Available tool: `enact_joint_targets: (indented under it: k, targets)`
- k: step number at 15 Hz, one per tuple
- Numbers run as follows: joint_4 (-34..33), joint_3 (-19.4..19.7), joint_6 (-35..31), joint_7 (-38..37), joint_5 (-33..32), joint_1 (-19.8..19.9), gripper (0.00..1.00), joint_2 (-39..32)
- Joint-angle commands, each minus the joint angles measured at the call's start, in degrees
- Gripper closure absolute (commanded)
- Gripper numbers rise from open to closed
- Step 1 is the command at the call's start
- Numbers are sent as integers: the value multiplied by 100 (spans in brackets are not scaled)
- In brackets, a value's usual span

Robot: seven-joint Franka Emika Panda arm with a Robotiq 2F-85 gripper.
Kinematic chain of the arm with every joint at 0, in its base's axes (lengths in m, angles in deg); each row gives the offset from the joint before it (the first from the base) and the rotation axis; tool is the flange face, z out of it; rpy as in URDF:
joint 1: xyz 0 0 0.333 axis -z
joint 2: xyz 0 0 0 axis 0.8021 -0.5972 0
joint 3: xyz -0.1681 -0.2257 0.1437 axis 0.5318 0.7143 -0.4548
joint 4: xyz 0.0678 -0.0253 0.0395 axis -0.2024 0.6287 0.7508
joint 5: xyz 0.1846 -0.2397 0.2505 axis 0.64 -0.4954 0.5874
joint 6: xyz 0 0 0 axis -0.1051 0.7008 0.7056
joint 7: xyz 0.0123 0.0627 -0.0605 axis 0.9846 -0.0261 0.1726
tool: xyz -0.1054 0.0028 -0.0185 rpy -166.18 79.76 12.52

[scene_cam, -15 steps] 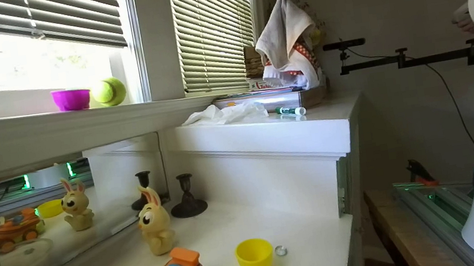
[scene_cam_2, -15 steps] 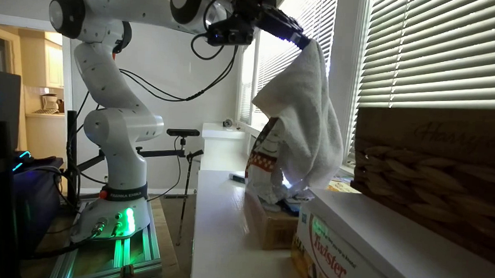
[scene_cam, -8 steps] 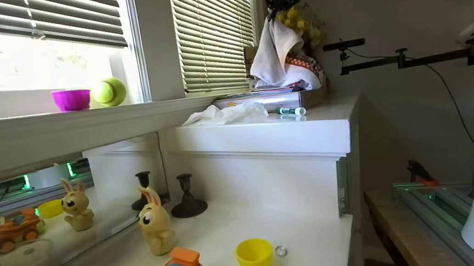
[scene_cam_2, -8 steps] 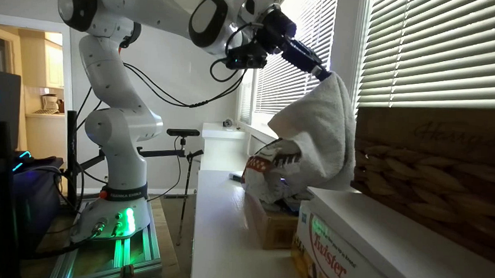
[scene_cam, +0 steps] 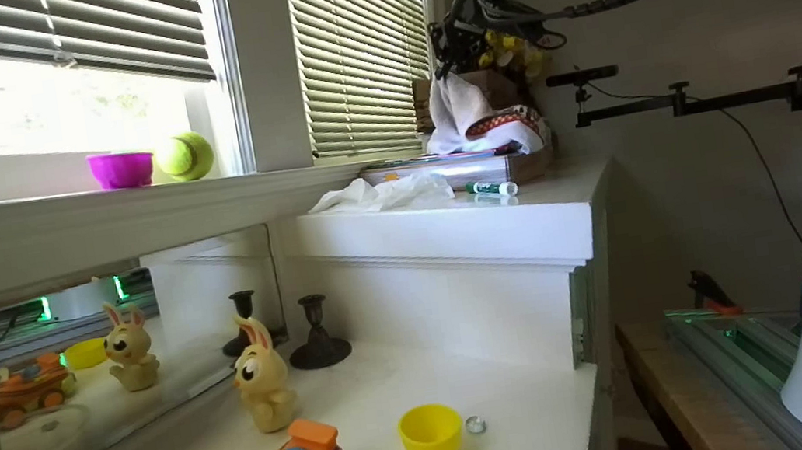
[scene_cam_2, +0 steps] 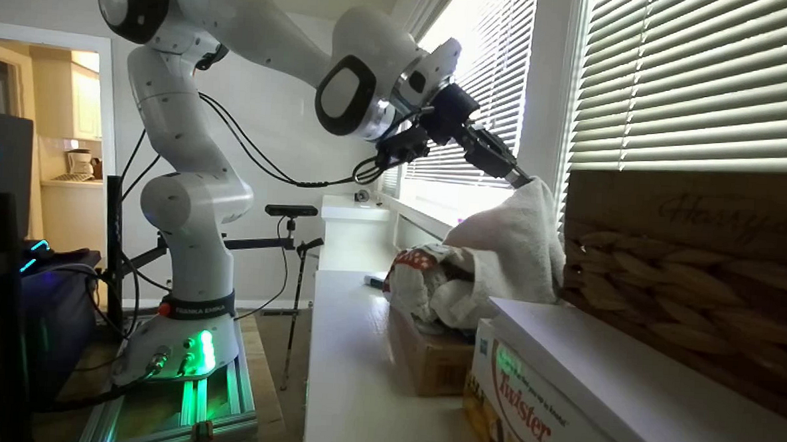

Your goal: Use the white and red towel to wipe the mirror then place it back on the box.

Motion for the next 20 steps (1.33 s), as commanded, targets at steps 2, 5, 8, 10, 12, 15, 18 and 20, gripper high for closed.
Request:
enact_joint_targets:
  k: [2, 5, 8, 10, 12, 15, 18, 20]
  targets:
    - [176, 844, -417, 502, 577, -1131, 99, -114]
    - [218, 1370, -166, 510, 678, -1704, 99, -69]
    - [263, 1860, 149, 502, 707, -2170, 99, 11]
    - [237, 2089, 418, 467, 703, -2350, 99, 19]
    - [202, 2216, 606, 453, 635, -2422, 99, 1]
    - [102, 1902, 774, 810, 980, -2130, 71, -70]
    - [9, 1656, 598, 1038, 864, -2000, 53, 48]
    - [-120, 1264, 709, 1099, 638, -1724, 38, 168]
